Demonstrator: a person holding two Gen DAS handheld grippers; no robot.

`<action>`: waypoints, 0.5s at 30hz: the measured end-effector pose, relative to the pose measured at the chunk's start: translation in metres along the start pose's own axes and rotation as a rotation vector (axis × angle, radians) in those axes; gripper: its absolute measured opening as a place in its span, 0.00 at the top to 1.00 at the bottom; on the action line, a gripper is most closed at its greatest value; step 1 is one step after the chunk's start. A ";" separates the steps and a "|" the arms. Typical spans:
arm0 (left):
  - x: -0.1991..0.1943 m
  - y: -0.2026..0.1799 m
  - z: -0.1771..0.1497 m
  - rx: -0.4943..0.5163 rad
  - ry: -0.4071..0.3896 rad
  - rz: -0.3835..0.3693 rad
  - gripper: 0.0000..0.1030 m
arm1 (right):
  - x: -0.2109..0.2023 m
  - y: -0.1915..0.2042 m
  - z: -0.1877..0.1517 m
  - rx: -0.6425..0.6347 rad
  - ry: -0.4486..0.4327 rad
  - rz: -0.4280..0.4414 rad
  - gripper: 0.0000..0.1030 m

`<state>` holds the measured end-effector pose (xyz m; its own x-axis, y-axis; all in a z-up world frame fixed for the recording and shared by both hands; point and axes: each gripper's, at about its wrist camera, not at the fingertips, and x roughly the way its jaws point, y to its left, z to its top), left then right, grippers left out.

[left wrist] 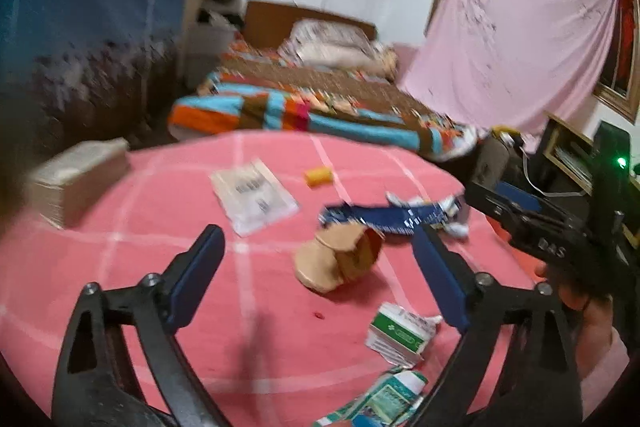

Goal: Collect trash
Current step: 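Grasp the blue snack wrapper with the right tool while the left tool grasps the tan paper cup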

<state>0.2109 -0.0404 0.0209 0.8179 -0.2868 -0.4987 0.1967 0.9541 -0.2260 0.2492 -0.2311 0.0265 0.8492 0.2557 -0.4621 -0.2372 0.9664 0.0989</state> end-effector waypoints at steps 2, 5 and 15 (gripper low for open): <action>0.009 -0.001 0.000 -0.001 0.049 -0.030 0.33 | 0.007 -0.001 -0.001 0.009 0.037 0.012 0.25; 0.022 -0.003 0.000 0.000 0.117 -0.066 0.41 | 0.014 0.003 -0.003 -0.001 0.081 0.027 0.37; 0.048 -0.019 0.003 0.051 0.237 -0.035 0.67 | 0.032 0.006 -0.006 -0.016 0.176 0.065 0.64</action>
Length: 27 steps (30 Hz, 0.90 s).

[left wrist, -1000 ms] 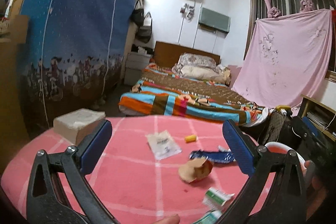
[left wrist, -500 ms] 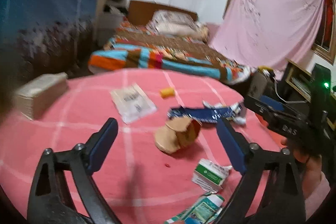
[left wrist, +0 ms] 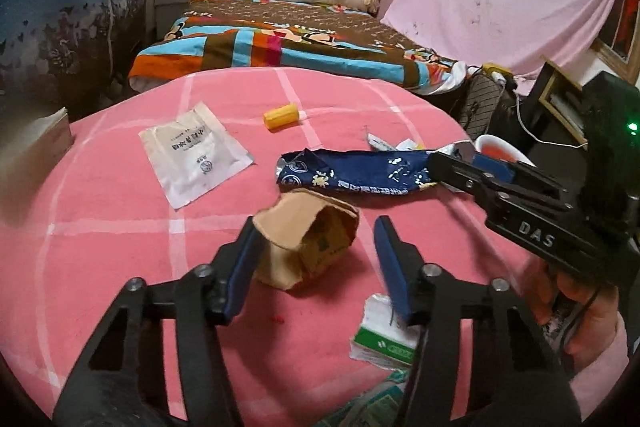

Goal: Collect trash
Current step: 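Grasp the blue snack wrapper with the right tool while the left tool grasps the tan paper cup, then carry the wrapper and paper cup over the orange bucket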

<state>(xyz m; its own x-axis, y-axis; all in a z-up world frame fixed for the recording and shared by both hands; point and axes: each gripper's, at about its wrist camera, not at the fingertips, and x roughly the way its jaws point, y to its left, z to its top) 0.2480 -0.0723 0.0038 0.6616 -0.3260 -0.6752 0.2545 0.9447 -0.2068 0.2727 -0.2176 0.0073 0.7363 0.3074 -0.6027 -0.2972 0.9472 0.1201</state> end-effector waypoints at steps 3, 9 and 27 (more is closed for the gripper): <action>0.001 -0.001 0.002 0.001 0.001 0.011 0.80 | 0.001 0.001 0.001 -0.004 0.003 0.004 0.64; -0.003 -0.002 0.003 0.011 -0.008 -0.008 0.88 | -0.001 0.004 0.001 -0.023 -0.009 0.004 0.66; -0.064 -0.016 0.022 -0.015 -0.281 0.001 0.88 | -0.073 -0.005 -0.003 0.026 -0.373 -0.041 0.67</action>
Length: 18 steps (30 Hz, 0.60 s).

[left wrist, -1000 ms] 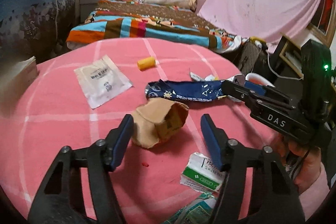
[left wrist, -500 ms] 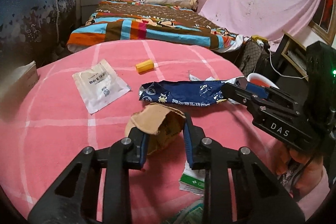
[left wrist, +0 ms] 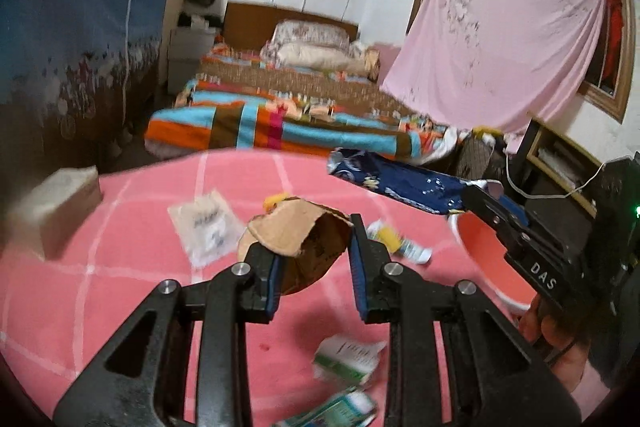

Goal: Collect trash
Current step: 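Carry the wrapper and paper cup over the orange bucket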

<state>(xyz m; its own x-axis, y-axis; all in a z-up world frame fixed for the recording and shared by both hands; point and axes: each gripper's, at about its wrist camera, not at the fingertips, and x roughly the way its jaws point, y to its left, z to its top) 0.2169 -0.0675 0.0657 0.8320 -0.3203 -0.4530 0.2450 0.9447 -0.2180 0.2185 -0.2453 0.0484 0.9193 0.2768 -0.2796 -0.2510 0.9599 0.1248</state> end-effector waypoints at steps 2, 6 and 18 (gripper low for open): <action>-0.004 -0.008 0.004 0.012 -0.038 -0.002 0.88 | -0.012 -0.003 0.004 -0.005 -0.060 -0.027 0.67; -0.010 -0.029 0.013 0.045 -0.132 -0.020 0.88 | -0.038 -0.010 0.012 -0.026 -0.190 -0.099 0.67; 0.002 -0.123 0.032 0.229 -0.271 -0.169 0.88 | -0.091 -0.067 0.026 0.011 -0.381 -0.327 0.67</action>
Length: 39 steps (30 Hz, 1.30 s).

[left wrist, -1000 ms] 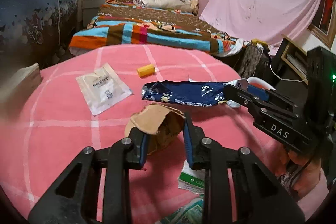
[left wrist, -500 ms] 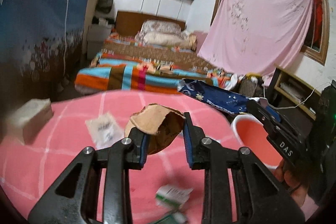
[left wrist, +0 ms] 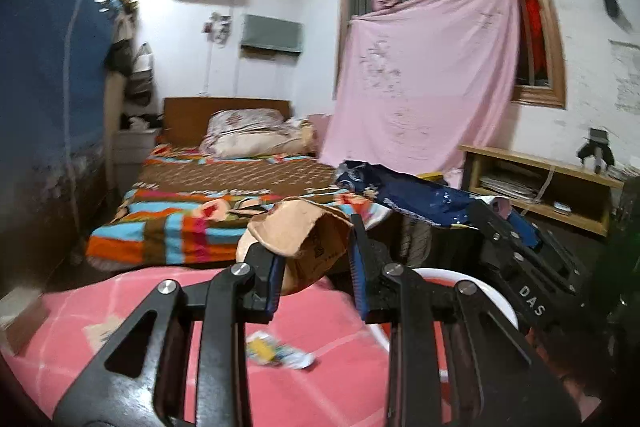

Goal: Collect trash
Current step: 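Carry the wrapper and paper cup over the orange bucket, then open both tools to release the items into the bucket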

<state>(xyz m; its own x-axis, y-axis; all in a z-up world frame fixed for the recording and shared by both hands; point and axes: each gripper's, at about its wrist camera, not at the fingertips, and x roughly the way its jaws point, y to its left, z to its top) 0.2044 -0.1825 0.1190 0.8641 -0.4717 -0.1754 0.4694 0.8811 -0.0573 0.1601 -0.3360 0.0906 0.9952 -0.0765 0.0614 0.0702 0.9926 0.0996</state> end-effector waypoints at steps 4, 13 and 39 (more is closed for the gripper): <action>0.012 -0.026 0.000 0.036 0.004 -0.058 0.88 | 0.000 -0.031 0.002 0.027 0.005 -0.080 0.67; 0.054 -0.065 -0.011 0.024 0.114 -0.184 0.87 | 0.006 -0.084 -0.007 0.090 0.100 -0.203 0.67; 0.132 -0.105 -0.052 -0.086 0.456 -0.246 0.78 | 0.018 -0.130 -0.037 0.195 0.354 -0.301 0.62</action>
<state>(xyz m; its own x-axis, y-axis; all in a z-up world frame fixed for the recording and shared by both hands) 0.2602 -0.3353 0.0505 0.5538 -0.6200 -0.5557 0.6155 0.7544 -0.2283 0.1719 -0.4630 0.0421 0.8973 -0.2865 -0.3358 0.3774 0.8924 0.2472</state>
